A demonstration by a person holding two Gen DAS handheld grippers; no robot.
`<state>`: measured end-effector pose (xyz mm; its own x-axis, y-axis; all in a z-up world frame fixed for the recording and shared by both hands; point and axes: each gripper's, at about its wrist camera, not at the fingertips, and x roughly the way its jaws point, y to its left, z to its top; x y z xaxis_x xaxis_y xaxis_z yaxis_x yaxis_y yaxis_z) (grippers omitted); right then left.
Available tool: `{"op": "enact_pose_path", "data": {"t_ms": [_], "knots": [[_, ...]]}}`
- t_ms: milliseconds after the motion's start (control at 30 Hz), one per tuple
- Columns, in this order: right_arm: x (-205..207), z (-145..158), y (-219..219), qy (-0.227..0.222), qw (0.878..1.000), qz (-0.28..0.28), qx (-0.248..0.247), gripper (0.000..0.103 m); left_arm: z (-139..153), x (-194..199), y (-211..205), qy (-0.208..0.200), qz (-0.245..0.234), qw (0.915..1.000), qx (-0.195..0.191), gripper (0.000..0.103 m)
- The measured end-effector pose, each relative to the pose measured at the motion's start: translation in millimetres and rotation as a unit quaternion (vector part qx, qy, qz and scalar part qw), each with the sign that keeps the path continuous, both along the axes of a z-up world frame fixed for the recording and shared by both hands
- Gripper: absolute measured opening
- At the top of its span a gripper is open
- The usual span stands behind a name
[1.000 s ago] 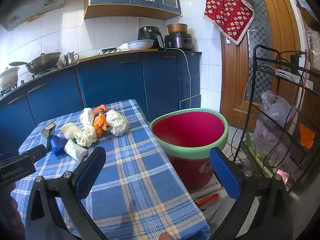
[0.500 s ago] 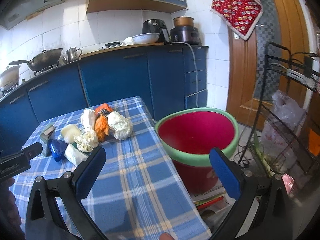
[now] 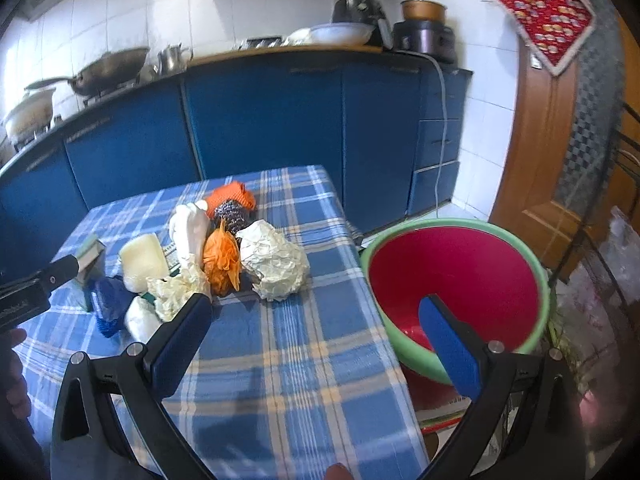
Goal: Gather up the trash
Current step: 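Grasp the green carton with the left tool while the right tool grasps the crumpled paper ball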
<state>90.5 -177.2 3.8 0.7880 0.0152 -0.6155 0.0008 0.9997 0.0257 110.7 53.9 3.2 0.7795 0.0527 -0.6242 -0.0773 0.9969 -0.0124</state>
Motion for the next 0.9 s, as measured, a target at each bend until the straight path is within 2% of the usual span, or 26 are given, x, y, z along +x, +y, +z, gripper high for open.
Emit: {"op": "enact_pose_path", "data": {"t_ms": [100,200,367,467,500,533,567,600,633,700,767,833,900], "knots": [[25,-14,5,0.042,0.999,0.018,0.008,0.102,-9,10,-1,0.006,-0.029,0.9995,0.006,0.103],[43,-24,10,0.063,0.998,0.026,0.005,0.101,-15,20,1,0.011,-0.039,0.9990,0.019,0.103],[64,-31,17,0.072,0.997,0.035,-0.011,0.095,-25,38,16,0.028,-0.045,0.9986,-0.003,0.099],[75,-34,18,0.085,0.996,0.038,-0.017,0.086,-30,45,26,0.037,-0.048,0.9979,-0.022,0.096],[79,-35,18,0.090,0.995,0.041,-0.015,0.078,-32,47,29,0.039,-0.048,0.9977,-0.028,0.093],[82,-36,18,0.096,0.994,0.047,-0.012,0.068,-34,48,32,0.042,-0.049,0.9973,-0.036,0.080],[84,-37,19,0.099,0.994,0.052,-0.010,0.063,-37,50,34,0.048,-0.050,0.9965,-0.045,0.074],[84,-37,19,0.099,0.994,0.055,-0.008,0.054,-39,52,38,0.053,-0.043,0.9966,-0.047,0.073],[84,-37,20,0.097,0.994,0.057,-0.006,0.051,-40,53,39,0.053,-0.040,0.9967,-0.048,0.069],[83,-38,19,0.094,0.994,0.058,0.001,0.048,-38,52,43,0.042,-0.040,0.9969,-0.054,0.063],[82,-38,17,0.095,0.993,0.062,0.015,0.046,-33,48,44,0.028,-0.038,0.9976,-0.051,0.050],[79,-36,16,0.090,0.994,0.065,0.020,0.044,-27,45,43,0.016,-0.039,0.9983,-0.041,0.042],[73,-34,16,0.082,0.994,0.067,0.022,0.043,-24,42,44,0.014,-0.043,0.9980,-0.044,0.038]]}}
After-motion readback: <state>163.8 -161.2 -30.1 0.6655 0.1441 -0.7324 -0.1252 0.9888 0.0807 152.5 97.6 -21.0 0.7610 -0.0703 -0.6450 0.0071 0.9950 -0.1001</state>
